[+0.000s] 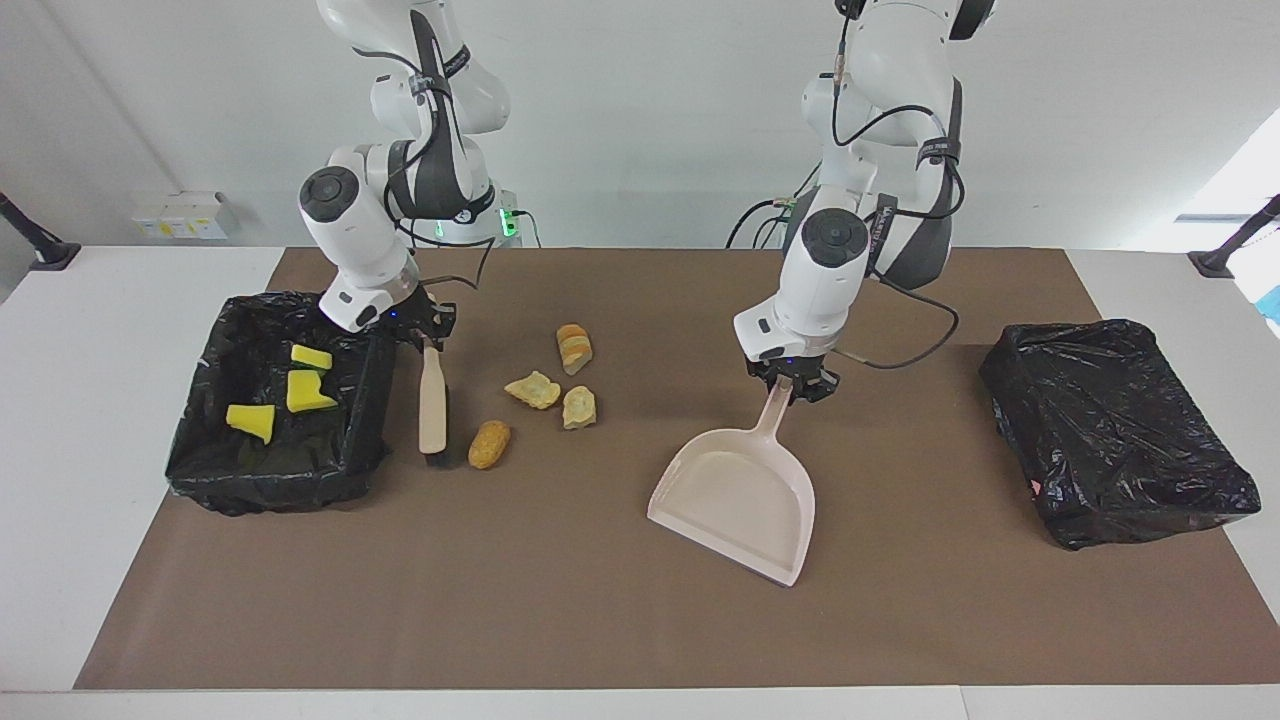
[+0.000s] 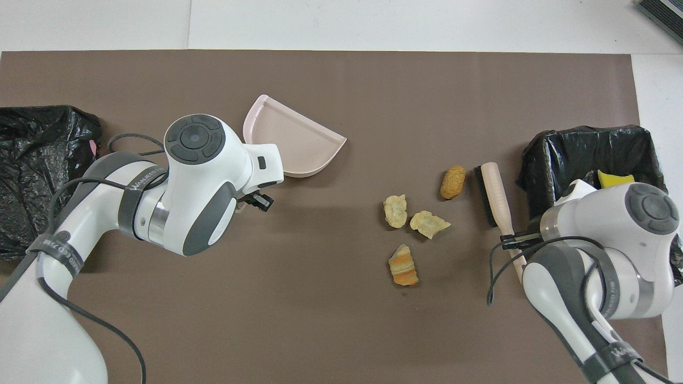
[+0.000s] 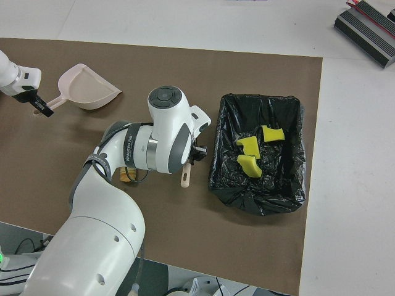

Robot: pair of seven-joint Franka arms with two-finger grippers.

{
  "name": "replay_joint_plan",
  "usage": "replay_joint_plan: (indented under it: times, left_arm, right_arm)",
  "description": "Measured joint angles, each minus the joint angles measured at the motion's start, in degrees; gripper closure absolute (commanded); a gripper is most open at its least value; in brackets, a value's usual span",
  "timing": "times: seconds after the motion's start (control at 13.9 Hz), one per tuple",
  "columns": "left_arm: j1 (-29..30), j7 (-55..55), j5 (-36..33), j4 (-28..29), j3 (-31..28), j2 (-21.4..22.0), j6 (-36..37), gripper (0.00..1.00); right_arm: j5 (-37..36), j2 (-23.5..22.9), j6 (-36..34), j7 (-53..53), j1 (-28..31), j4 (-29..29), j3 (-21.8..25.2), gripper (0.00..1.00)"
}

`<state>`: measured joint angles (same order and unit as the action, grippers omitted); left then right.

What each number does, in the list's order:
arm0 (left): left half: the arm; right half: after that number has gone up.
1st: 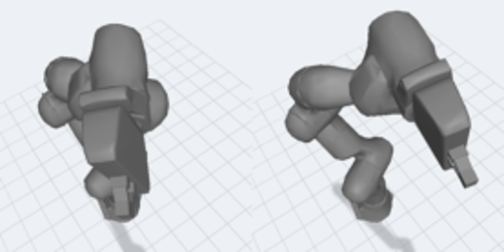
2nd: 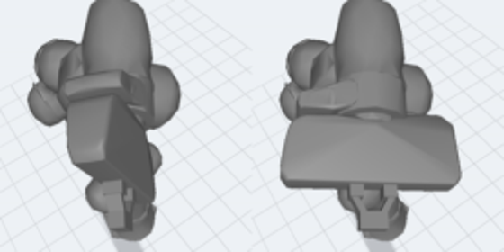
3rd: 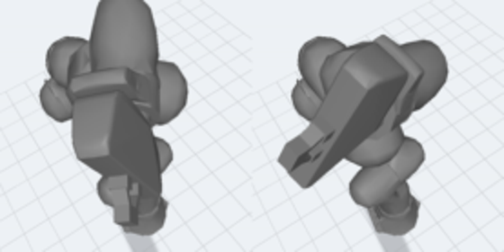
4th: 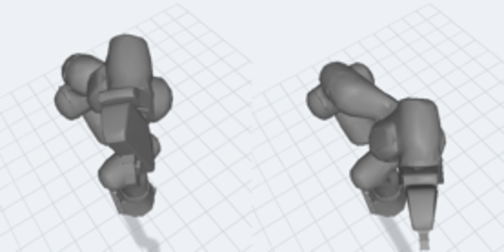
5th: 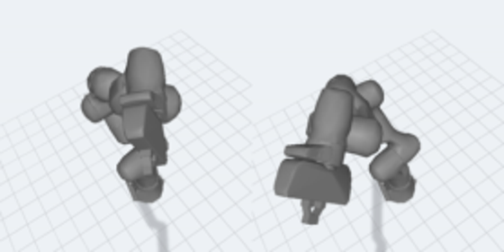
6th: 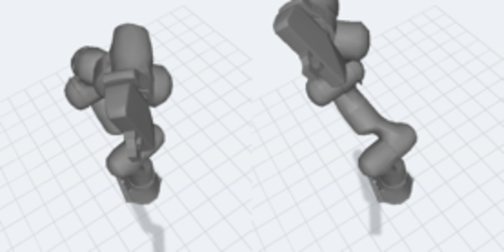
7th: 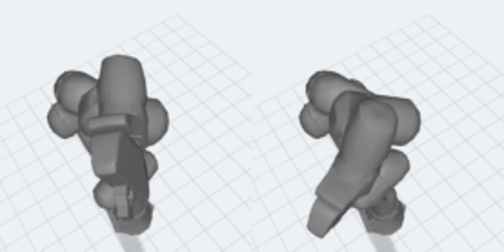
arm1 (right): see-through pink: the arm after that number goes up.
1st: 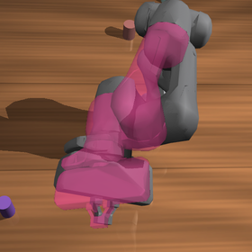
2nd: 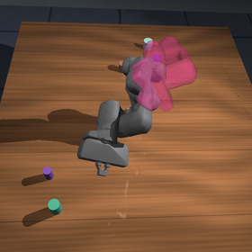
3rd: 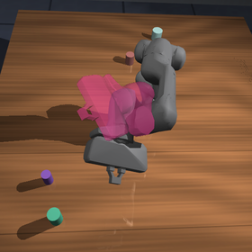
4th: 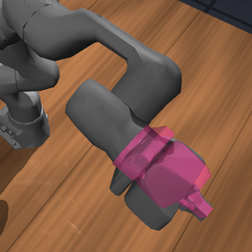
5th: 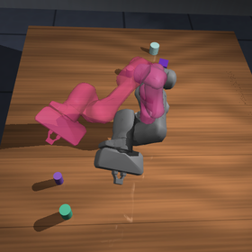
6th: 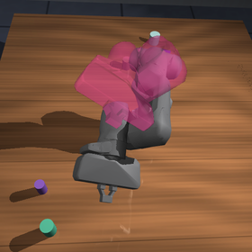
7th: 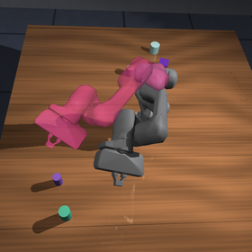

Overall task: Sweep and dump trash in bin
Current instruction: 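Sweep the bread pieces with the right gripper's brush toward the dustpan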

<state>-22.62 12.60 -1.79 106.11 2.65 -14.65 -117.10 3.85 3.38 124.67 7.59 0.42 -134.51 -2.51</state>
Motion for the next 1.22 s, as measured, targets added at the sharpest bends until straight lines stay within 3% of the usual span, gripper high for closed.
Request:
replay_joint_plan:
  times: [0.14, 0.22, 0.29, 0.36, 0.65, 0.94, 1.01, 1.08, 1.15, 1.22]
  left_arm:
    - [1.23, 3.58, 0.00, 1.21, -0.01, 0.40, 0.03, 0.99]
    - [1.50, 4.16, 0.00, 2.01, -0.03, 0.75, 0.02, 0.75]
    - [1.54, 4.24, 0.00, 2.74, -0.03, 1.05, -0.02, 0.15]
    - [1.54, 4.24, 0.00, 3.34, 0.02, 1.22, -0.20, 0.00]
    - [1.54, 4.24, 0.00, 4.07, 0.10, 1.34, -1.89, 0.00]
    - [1.54, 3.94, 0.00, 4.54, 0.10, 1.34, -4.74, 0.00]
    - [1.54, 3.92, 0.00, 4.72, 0.10, 1.34, -5.03, 0.15]
    - [1.54, 3.88, 0.00, 4.93, 0.11, 1.34, -5.16, 0.21]
    - [1.54, 3.87, 0.00, 5.14, 0.12, 1.34, -5.22, 0.39]
    - [1.54, 3.87, 0.00, 5.39, 0.14, 1.34, -5.24, 0.86]
  right_arm:
    - [0.01, -0.52, 0.32, -0.96, -2.03, 0.00, -0.04, 1.00]
    - [0.01, -0.46, 0.32, -2.60, -3.39, 0.00, -0.05, 1.00]
    - [0.01, -0.42, 0.32, -4.27, -4.83, -0.02, -0.08, 1.00]
    - [0.08, -0.42, 0.32, -5.84, -6.05, -0.11, -0.12, 1.00]
    - [0.11, -0.42, 0.32, -11.34, -11.86, -0.46, -0.17, 1.00]
    - [0.11, -0.42, 0.34, -8.46, -17.50, -0.04, -0.32, 1.00]
    - [0.11, -0.48, 0.34, -6.05, -17.95, 0.31, -0.37, 1.00]
    - [0.11, -0.63, 0.34, -3.56, -18.26, 0.87, -0.37, 1.00]
    - [0.11, -0.87, 0.34, -1.97, -18.66, 1.53, -0.37, 1.00]
    - [0.11, -1.11, 0.33, -1.23, -19.08, 2.22, -0.38, 1.00]
